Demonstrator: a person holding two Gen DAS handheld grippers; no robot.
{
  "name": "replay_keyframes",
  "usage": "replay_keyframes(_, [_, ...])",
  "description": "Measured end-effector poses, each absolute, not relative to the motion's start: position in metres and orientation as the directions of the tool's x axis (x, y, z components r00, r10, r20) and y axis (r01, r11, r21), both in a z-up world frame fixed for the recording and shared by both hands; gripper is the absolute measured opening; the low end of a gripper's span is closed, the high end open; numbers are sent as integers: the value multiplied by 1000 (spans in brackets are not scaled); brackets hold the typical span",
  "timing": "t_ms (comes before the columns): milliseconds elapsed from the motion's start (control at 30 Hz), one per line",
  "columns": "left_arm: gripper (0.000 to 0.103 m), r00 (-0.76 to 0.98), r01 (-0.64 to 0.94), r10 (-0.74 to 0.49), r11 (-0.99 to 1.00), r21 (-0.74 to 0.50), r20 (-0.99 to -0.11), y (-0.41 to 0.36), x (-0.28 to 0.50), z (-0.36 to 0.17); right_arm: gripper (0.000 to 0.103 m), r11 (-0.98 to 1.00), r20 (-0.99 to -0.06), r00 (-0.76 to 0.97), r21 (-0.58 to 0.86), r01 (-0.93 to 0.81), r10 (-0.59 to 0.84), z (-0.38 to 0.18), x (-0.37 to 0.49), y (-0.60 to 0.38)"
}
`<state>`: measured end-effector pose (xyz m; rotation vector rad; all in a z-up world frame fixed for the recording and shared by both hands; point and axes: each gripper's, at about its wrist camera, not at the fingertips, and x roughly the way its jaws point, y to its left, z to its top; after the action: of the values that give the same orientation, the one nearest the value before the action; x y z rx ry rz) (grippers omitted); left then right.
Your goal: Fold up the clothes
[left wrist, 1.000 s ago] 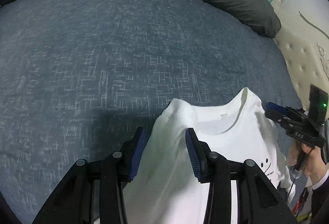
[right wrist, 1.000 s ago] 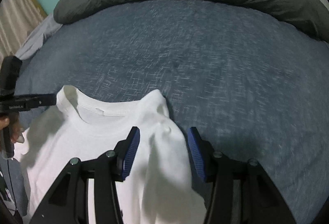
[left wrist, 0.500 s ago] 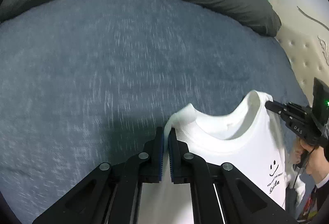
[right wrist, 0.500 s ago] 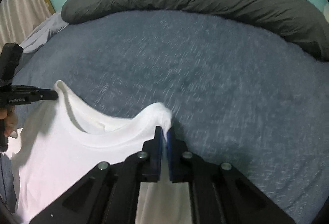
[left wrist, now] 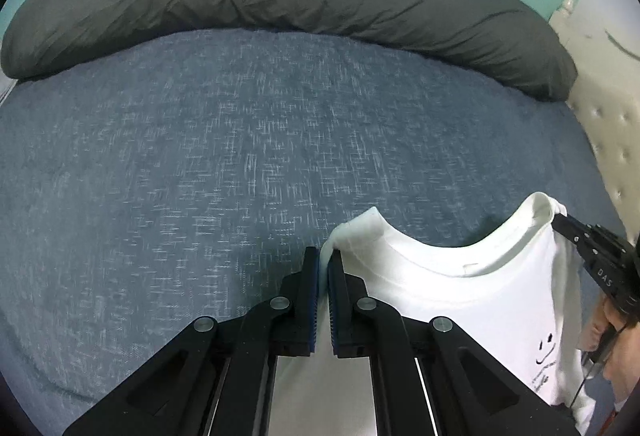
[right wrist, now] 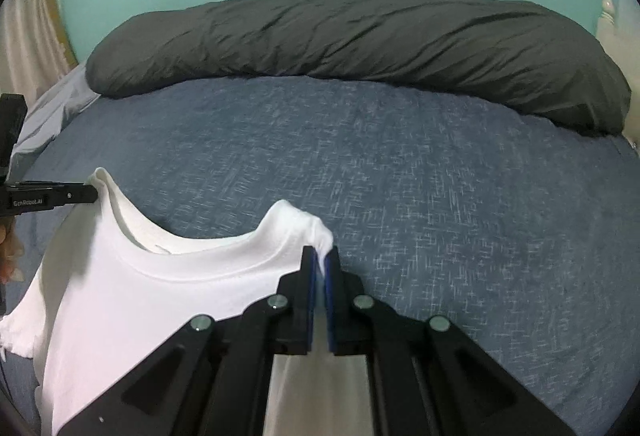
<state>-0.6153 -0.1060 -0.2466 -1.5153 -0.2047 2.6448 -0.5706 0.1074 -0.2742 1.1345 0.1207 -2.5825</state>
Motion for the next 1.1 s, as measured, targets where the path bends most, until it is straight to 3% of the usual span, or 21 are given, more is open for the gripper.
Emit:
replay_keyframes(333, [8,-439,-9,101,-994,-109,-893,-92,-617,-311,6,-948,-815,-526,82,308,-242,-340,-575,102])
replay_keyframes(400, [9,-457,15,132,-988,-156,-879,-100,-616,-308,6,-949,-813,-530,81,306,-240,-343,-575,103])
replay_keyframes(467, [24,-468,39,170,-976,-212,-867,-110,-616,-303,10,-949,-801,-539,108,296,-259,-338,-577,108])
replay_keyframes(533, [47,-481,67,223,-955,-289,-848,-122,-613,-295,26,-948,-785,-553,135,287,-279,-330,-578,113])
replay_keyframes(600, [51,-517,87,241,-940,-331,-821,-134,-604,-283,42,-947,-762,-573,175,269,-304,-319,-574,122])
replay_keyframes(633, [52,-532,94,238,-937,-336,-812,-139,-598,-276,53,-946,-749,-583,196,256,-313,-313,-572,128])
replay_keyframes(667, [52,-546,101,233,-935,-339,-805,-143,-592,-270,55,-943,-739,-589,213,254,-326,-308,-567,132])
replay_keyframes(867, [52,-580,85,216,-943,-322,-786,-149,-522,-242,55,-917,-690,-604,316,244,-399,-284,-524,160])
replay_keyframes(1100, [52,-544,104,241,-931,-349,-804,-146,-417,-256,55,-898,-680,-597,400,183,-425,-281,-440,197])
